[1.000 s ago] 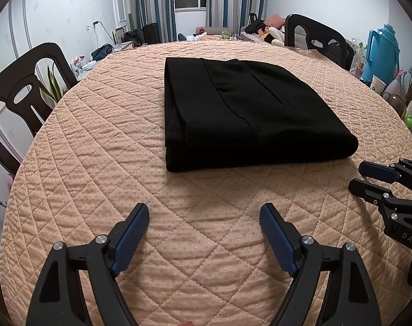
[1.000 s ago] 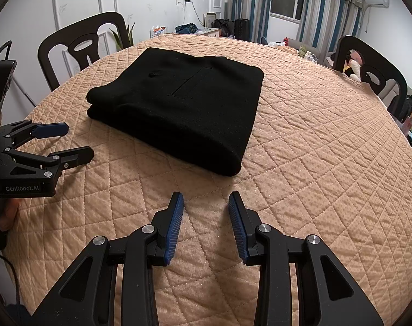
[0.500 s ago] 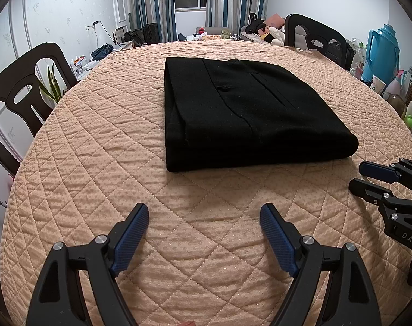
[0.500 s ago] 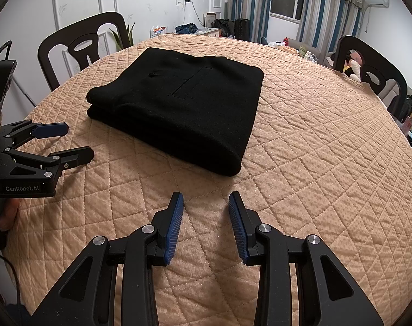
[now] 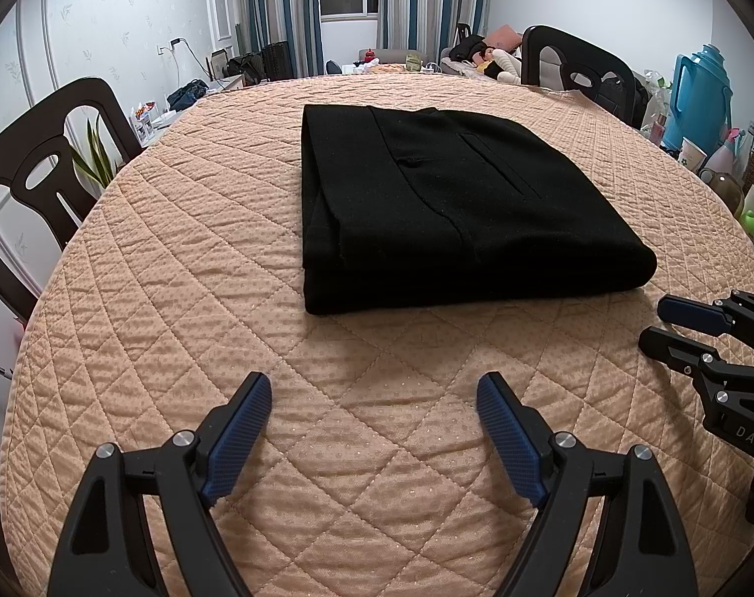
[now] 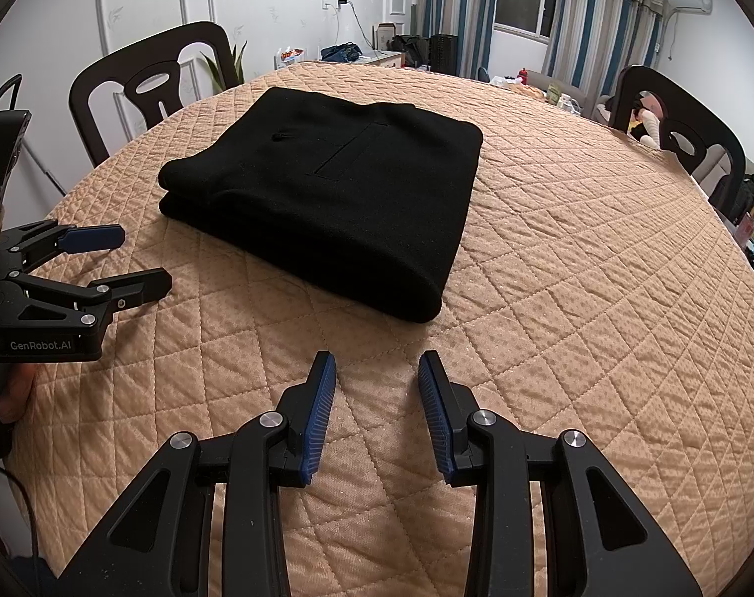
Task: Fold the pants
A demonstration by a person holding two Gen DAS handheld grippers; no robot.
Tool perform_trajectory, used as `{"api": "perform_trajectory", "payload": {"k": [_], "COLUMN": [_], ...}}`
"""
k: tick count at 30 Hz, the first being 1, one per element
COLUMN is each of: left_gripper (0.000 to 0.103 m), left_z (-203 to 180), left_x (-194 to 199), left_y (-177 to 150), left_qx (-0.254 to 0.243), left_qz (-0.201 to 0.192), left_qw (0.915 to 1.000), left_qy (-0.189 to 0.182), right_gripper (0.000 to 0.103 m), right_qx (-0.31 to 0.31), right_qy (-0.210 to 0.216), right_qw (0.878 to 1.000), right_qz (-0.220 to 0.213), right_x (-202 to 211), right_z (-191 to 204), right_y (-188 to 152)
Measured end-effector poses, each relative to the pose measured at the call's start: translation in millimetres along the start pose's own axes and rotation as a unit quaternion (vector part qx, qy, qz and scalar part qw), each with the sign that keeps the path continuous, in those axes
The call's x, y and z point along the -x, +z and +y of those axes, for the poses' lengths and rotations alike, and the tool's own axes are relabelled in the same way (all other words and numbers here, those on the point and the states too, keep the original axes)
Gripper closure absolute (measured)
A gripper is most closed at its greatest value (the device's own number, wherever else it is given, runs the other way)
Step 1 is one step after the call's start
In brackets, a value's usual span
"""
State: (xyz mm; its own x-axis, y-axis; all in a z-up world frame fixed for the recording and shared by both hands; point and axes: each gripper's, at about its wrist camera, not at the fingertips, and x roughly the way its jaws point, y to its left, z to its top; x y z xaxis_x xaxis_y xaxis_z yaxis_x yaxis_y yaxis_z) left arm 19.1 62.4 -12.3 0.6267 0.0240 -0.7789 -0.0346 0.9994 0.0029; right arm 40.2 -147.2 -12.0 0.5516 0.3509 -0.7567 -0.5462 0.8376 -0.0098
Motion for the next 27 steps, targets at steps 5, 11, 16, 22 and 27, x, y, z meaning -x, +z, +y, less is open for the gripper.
{"api": "perform_trajectory", "payload": {"k": [5, 11, 16, 22, 27], "left_gripper": [0.016, 0.016, 0.015, 0.014, 0.014], "left_z": [0.2, 0.3, 0.3, 0.6, 0.6], "left_x": [0.1, 0.1, 0.2, 0.2, 0.2], "left_y": [0.1, 0.3, 0.3, 0.4, 0.5], "left_qx": [0.0, 0.0, 0.0, 0.0, 0.0], "left_qz": [0.0, 0.0, 0.0, 0.0, 0.0], "left_qw": [1.0, 1.0, 1.0, 1.0, 1.0], "left_qy": [0.0, 0.0, 0.0, 0.0, 0.0], "right_gripper": [0.067, 0.067, 0.067, 0.067, 0.067], "right_qx": [0.0, 0.0, 0.0, 0.0, 0.0], "right_qy": [0.0, 0.0, 0.0, 0.0, 0.0], "right_qw": [1.0, 1.0, 1.0, 1.0, 1.0], "right_qz": [0.0, 0.0, 0.0, 0.0, 0.0], "right_x": [0.0, 0.0, 0.0, 0.0, 0.0], "right_z": [0.0, 0.0, -0.1, -0.1, -0.1], "right_y": [0.0, 0.0, 0.0, 0.0, 0.0]}}
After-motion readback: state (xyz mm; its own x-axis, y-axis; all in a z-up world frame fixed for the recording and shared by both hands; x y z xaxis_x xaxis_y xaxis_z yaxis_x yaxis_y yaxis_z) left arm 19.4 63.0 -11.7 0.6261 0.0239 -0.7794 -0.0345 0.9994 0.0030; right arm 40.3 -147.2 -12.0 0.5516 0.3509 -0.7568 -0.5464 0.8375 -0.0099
